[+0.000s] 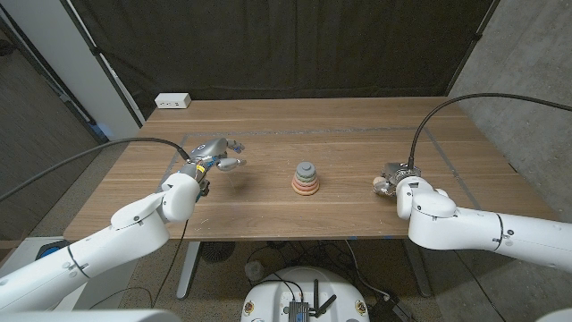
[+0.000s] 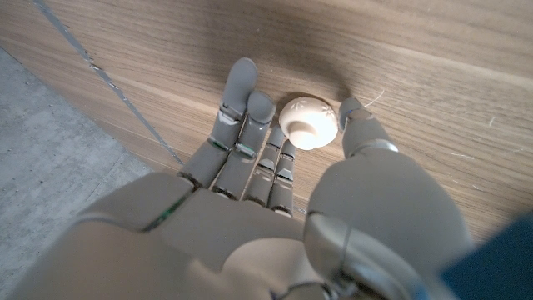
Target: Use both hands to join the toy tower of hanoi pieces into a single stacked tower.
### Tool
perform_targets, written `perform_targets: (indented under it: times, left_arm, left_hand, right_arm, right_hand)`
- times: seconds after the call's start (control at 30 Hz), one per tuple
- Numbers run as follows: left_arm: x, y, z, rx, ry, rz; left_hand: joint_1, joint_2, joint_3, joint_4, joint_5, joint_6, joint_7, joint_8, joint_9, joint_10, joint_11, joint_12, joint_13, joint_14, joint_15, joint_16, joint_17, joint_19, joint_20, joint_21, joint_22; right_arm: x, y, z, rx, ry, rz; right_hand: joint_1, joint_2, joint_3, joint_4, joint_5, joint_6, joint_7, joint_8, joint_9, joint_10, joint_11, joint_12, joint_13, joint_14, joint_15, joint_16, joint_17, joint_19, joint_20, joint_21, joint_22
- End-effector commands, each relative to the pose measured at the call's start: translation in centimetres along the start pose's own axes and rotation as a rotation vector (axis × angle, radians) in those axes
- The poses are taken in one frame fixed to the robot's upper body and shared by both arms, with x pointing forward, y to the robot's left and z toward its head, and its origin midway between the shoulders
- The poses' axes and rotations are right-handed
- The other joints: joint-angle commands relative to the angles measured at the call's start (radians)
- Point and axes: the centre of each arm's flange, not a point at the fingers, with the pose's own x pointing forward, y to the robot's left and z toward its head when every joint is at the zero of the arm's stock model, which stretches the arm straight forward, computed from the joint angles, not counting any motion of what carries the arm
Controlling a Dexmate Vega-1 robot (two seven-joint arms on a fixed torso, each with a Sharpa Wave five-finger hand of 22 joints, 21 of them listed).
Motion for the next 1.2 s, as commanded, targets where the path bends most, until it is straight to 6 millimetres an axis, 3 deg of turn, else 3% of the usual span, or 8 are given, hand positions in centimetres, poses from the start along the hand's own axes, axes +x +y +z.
perform_targets:
  times: [0.03, 0.6, 0.9, 1.2]
  left_arm:
    - [-0.04, -0.12, -0.1, -0.008, 0.002, -0.003]
    - [-0.34, 0.07, -0.05, -0.006, 0.005, 0.004]
    - [-0.63, 0.09, -0.11, -0.009, 0.007, 0.004]
    - [-0.89, 0.06, -0.11, -0.004, 0.008, 0.003]
  left_hand:
    - [-0.004, 0.011, 0.006, 0.002, 0.005, 0.011, 0.001, 0.006, 0.006, 0.006, 0.001, 0.005, 0.002, 0.0, -0.041, 0.005, 0.002, 0.009, -0.125, -0.004, 0.002]
    - [-0.011, 0.018, 0.017, -0.001, 0.006, 0.018, 0.002, 0.003, 0.008, 0.014, 0.004, 0.005, 0.009, 0.0, -0.042, 0.008, 0.008, 0.012, -0.125, -0.008, 0.002]
    - [-0.015, 0.021, 0.021, -0.003, 0.006, 0.023, -0.001, 0.003, 0.009, 0.02, 0.002, 0.006, 0.011, -0.003, -0.042, 0.007, 0.007, 0.013, -0.125, -0.01, 0.002]
    - [-0.019, 0.023, 0.027, -0.004, 0.005, 0.03, 0.0, 0.004, 0.01, 0.027, -0.004, 0.006, 0.015, -0.005, -0.042, 0.007, 0.008, 0.014, -0.126, -0.011, 0.003]
  right_arm:
    - [0.3, 0.27, 0.09, 0.0, -0.002, 0.003]
    - [0.41, 0.57, -0.03, 0.012, -0.015, -0.032]
    - [0.45, 0.75, -0.06, 0.016, -0.022, -0.047]
    - [0.34, 0.79, 0.14, 0.016, -0.022, -0.075]
  right_hand:
    - [0.003, 0.009, 0.002, -0.002, 0.008, 0.012, -0.001, 0.008, 0.0, 0.019, -0.003, 0.009, 0.006, 0.006, -0.089, 0.005, 0.003, 0.006, -0.118, -0.001, 0.002]
    - [0.019, 0.03, 0.018, -0.006, 0.023, 0.091, -0.039, 0.036, -0.003, 0.124, -0.041, 0.036, 0.028, 0.068, -0.089, 0.059, 0.079, 0.044, -0.121, 0.015, 0.004]
    - [0.021, 0.038, 0.027, -0.005, 0.029, 0.144, -0.045, 0.055, -0.006, 0.184, -0.052, 0.048, 0.041, 0.097, -0.088, 0.085, 0.107, 0.068, -0.122, 0.022, 0.004]
    - [0.039, 0.054, 0.046, -0.01, 0.041, 0.205, -0.049, 0.076, -0.012, 0.256, -0.068, 0.052, 0.053, 0.187, -0.089, 0.161, 0.124, 0.149, -0.126, 0.058, 0.025]
